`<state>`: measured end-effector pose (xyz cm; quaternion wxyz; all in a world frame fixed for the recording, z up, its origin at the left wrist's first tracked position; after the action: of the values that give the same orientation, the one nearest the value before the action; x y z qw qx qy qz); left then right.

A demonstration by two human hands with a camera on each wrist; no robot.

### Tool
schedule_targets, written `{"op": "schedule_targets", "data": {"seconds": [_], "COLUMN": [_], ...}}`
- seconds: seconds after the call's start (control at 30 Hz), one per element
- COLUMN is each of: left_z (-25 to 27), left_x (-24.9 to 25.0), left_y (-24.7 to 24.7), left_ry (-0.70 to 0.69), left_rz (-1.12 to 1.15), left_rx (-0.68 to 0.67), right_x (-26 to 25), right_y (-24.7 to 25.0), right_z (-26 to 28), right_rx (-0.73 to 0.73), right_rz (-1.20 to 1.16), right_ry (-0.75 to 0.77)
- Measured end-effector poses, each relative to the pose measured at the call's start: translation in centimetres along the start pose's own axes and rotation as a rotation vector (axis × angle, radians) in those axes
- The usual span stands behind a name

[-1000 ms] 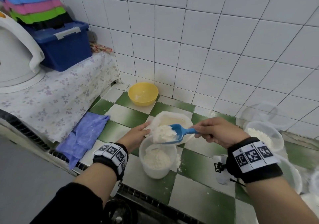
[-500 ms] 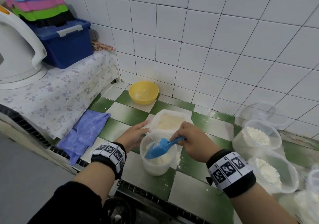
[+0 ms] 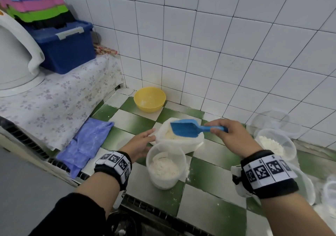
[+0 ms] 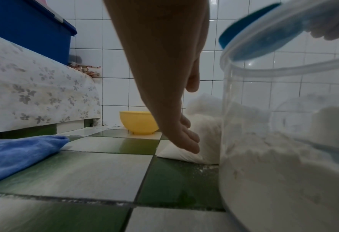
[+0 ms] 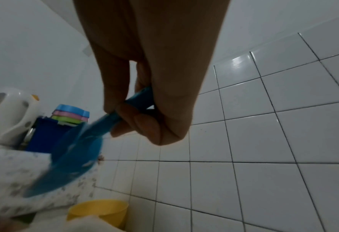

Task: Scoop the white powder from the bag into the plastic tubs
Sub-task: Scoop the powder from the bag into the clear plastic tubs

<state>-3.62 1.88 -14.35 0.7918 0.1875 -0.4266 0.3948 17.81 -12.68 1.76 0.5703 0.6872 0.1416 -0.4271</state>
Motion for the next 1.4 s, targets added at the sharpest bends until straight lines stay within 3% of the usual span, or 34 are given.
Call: {"op": "schedule_targets", "data": {"seconds": [0.13,0.27,0.43,0.6,1.03,1.4], "left_z": [-0.2,-0.2,-0.8,-1.9,-2.5,-1.8], "left_x": [0.0,0.4,0.5,0.1,0.3,1.0], "left_y": [-0.3,-0.5,-0.7,-0.9,-2.2,-2.1], "left_ry": [0.032,0.057,0.07,0.083,0.075,-0.014], "left_rz": [0.001,-0.033,-0.04,-0.013,0.04,-0.063], "left_rx": [-0.027,-0.028,-0.035,-0.044,-0.104,-0.107], "right_x": [0.5,0.4,1.7,4.9,7.6,9.4], "right_y": [-0.5,-3.3,-6.1,-8.0,-9.5,-9.5], "right_z": [-2.3,-3.9,-5.5,-6.4,-5.4,-4.0], "right_rx": [0.093,-0.018,-0.187,-0.311,-0.211,-0.104], "right_rz": [0.401,0.814,0.892,0.77,0.095,-0.195], "right_ry": [0.007,0.071,0.039,-0.104,-0.407,-0.604]}}
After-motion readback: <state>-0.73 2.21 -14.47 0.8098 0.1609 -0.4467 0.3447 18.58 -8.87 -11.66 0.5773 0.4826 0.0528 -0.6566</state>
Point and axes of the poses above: each hand's wrist, its own z-axis away from the middle knuckle, its own y-axis out of the back of the hand, x = y × z, the point moved 10 cm from there along -z, towards the middle knuckle, and after that the axes turned 2 degrees about z, right-handed, at the moved point
